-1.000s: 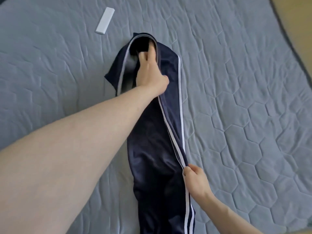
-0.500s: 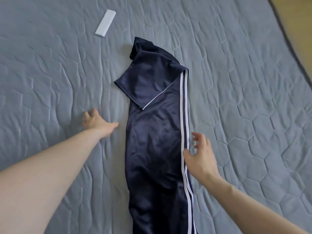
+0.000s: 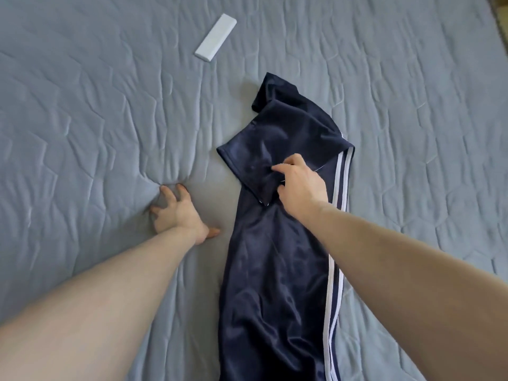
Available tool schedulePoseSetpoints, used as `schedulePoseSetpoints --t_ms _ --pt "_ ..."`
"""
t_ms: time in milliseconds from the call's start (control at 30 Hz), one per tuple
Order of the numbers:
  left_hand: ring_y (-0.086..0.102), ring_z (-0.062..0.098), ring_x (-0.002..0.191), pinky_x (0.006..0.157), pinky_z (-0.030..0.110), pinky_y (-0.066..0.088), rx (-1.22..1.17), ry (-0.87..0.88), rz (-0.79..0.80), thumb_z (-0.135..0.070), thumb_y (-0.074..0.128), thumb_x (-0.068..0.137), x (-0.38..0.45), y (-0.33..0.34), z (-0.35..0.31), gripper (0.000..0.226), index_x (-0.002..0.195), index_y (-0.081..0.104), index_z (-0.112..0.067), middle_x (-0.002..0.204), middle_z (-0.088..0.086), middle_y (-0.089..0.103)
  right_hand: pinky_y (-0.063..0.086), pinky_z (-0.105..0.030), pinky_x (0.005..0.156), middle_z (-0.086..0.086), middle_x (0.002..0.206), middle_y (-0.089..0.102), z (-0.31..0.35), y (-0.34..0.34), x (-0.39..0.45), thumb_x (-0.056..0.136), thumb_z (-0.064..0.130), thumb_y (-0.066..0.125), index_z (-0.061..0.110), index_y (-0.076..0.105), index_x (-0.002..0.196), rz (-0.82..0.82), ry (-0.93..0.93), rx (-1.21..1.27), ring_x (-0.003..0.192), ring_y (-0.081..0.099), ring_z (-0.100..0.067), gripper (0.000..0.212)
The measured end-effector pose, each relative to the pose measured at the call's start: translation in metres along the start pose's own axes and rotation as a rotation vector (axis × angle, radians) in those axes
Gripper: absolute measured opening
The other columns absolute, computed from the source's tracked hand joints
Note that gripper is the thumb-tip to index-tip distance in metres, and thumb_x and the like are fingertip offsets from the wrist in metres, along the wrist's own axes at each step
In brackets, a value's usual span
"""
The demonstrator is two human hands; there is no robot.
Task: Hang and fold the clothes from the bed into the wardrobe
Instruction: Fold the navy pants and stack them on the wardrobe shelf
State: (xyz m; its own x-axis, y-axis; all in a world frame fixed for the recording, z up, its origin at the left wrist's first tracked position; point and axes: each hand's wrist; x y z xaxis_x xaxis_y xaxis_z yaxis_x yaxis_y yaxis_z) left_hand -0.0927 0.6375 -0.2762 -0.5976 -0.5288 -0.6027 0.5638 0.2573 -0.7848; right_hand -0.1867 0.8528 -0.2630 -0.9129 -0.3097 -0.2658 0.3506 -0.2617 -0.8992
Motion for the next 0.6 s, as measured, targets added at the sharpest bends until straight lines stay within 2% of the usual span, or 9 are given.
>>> schedulePoseSetpoints --t_ms 67,167,233,300,367,400,433,467,600 --pt "0.02 0.051 0.146 0.12 0.044 0.027 0.011 0.008 -0.009 -0.073 0.084 0.057 0.002 -0.001 0.001 0.149 0.16 -0.01 -0.02 0.167 0.011 -0.013 0.05 -0.031 0.078 0.016 0.107 0.065 0.008 -0.011 0.012 0.095 0.012 0.051 0.031 0.071 0.116 -0.153 0.019 0.238 0.093 0.063 -0.015 0.034" --pt "0.015 0.051 0.147 0.121 0.046 0.028 -0.023 0.011 0.006 -0.07 0.085 0.059 0.002 0.001 0.002 0.148 0.16 -0.011 -0.021 0.167 0.009 -0.017 0.038 -0.009 0.058 0.029 0.066 0.058 0.018 -0.05 0.039 0.096 0.021 0.054 0.033 0.063 0.084 -0.426 0.083 0.628 0.062 0.054 0.004 0.019" --pt "0.013 0.052 0.148 0.118 0.046 0.034 -0.065 0.012 0.017 -0.067 0.086 0.061 0.002 0.001 0.003 0.145 0.16 -0.01 -0.022 0.167 0.007 -0.018 0.035 -0.008 0.051 0.024 0.056 0.054 0.014 -0.079 0.067 0.096 0.029 0.055 0.028 0.051 0.068 -0.56 0.181 0.676 0.054 0.05 0.006 0.029" --pt "0.012 0.051 0.148 0.115 0.047 0.038 -0.08 0.02 0.016 -0.066 0.085 0.063 0.003 0.001 0.003 0.142 0.16 -0.01 -0.022 0.167 0.005 -0.019 0.037 -0.011 0.051 0.013 0.054 0.053 0.004 -0.104 0.095 0.097 0.033 0.057 0.023 0.048 0.064 -0.616 0.29 0.691 0.053 0.053 0.004 0.036" --pt "0.011 0.051 0.149 0.114 0.048 0.039 -0.088 0.022 0.012 -0.066 0.085 0.064 0.002 0.0 0.003 0.141 0.16 -0.01 -0.022 0.167 0.005 -0.019 0.056 -0.028 0.077 0.01 0.082 0.069 -0.008 -0.12 0.115 0.097 0.037 0.06 0.025 0.066 0.089 -0.582 0.385 0.754 0.081 0.07 -0.008 0.015" --pt "0.01 0.051 0.149 0.114 0.048 0.04 -0.094 0.022 0.012 -0.065 0.084 0.065 0.003 0.0 0.003 0.141 0.16 -0.01 -0.022 0.167 0.005 -0.019 0.054 -0.032 0.095 0.003 0.11 0.072 -0.015 -0.123 0.122 0.097 0.039 0.061 0.022 0.066 0.118 -0.538 0.433 0.737 0.105 0.07 -0.016 0.027" --pt "0.009 0.051 0.15 0.114 0.048 0.039 -0.097 0.025 0.013 -0.065 0.084 0.065 0.003 0.0 0.002 0.14 0.159 -0.011 -0.022 0.167 0.004 -0.02 0.046 -0.032 0.108 -0.001 0.136 0.063 -0.018 -0.124 0.122 0.097 0.04 0.061 0.019 0.052 0.142 -0.477 0.478 0.685 0.125 0.061 -0.02 0.05" --pt "0.008 0.051 0.15 0.114 0.048 0.039 -0.098 0.024 0.014 -0.066 0.084 0.066 0.003 -0.001 0.002 0.14 0.159 -0.011 -0.022 0.167 0.004 -0.02 0.038 -0.031 0.113 -0.004 0.151 0.051 -0.022 -0.121 0.12 0.098 0.042 0.061 0.018 0.039 0.153 -0.439 0.506 0.625 0.137 0.051 -0.021 0.065" --pt "0.008 0.052 0.149 0.11 0.047 0.043 -0.085 0.021 0.007 -0.067 0.083 0.065 0.001 -0.003 0.0 0.142 0.159 -0.013 -0.022 0.166 0.005 -0.019 0.034 -0.04 0.116 -0.002 0.161 0.037 -0.034 -0.092 0.096 0.098 0.046 0.055 0.021 0.032 0.158 -0.272 0.459 0.425 0.145 0.039 -0.026 0.069"
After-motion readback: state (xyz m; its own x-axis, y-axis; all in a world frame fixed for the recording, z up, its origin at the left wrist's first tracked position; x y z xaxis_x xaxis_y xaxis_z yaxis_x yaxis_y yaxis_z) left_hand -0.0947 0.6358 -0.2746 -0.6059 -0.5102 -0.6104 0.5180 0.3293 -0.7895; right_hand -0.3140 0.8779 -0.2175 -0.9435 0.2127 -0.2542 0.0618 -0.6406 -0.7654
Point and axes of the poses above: each hand's wrist, its own x-axis towards the middle knuckle, its own y-axis out of the palm, z = x × y
